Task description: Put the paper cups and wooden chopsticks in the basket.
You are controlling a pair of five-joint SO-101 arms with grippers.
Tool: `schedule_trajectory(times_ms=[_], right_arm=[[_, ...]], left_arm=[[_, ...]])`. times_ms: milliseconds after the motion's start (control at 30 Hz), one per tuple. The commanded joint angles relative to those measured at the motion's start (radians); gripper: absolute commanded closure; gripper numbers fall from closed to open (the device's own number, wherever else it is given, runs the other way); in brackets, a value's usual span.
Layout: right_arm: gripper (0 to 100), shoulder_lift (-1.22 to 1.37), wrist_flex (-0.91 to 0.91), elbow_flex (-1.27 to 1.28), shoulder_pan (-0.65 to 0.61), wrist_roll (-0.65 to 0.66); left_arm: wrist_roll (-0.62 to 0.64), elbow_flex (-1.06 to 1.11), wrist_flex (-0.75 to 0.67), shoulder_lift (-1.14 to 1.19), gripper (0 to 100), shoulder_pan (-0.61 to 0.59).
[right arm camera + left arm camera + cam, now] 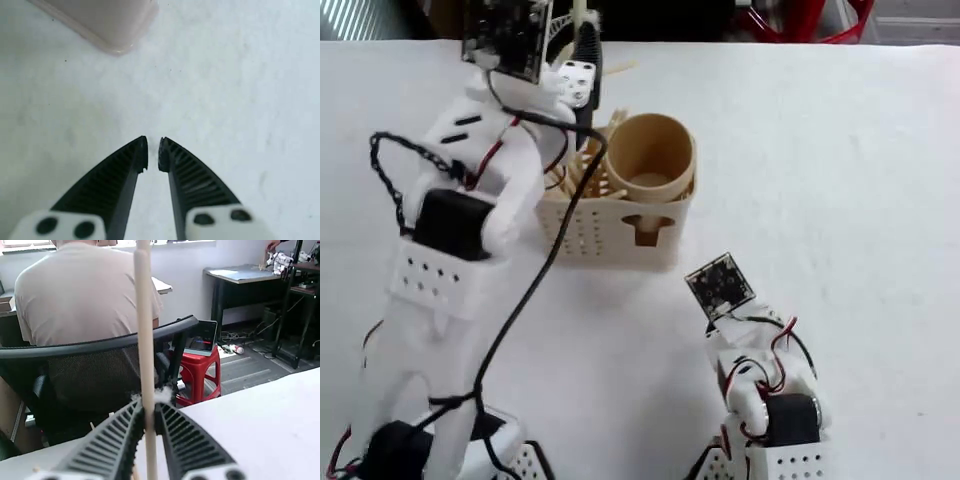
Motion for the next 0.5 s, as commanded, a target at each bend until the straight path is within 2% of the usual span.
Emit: schedule_trajectory(times_ms=[0, 133, 467], right_arm=[[94.9, -0.005, 0.005, -0.005, 0.007, 0.012], [94.9, -0.007, 0.005, -0.005, 0.007, 0.015], [95.0, -0.012, 0.007, -0.005, 0.007, 0.017]], left_arm=[[0.011, -0.005, -0.017, 0.025, 98, 0.01], [0.011, 0.08, -0.025, 0.038, 97, 0.01], [0.002, 0.48, -0.104, 0.004, 97, -0.012]])
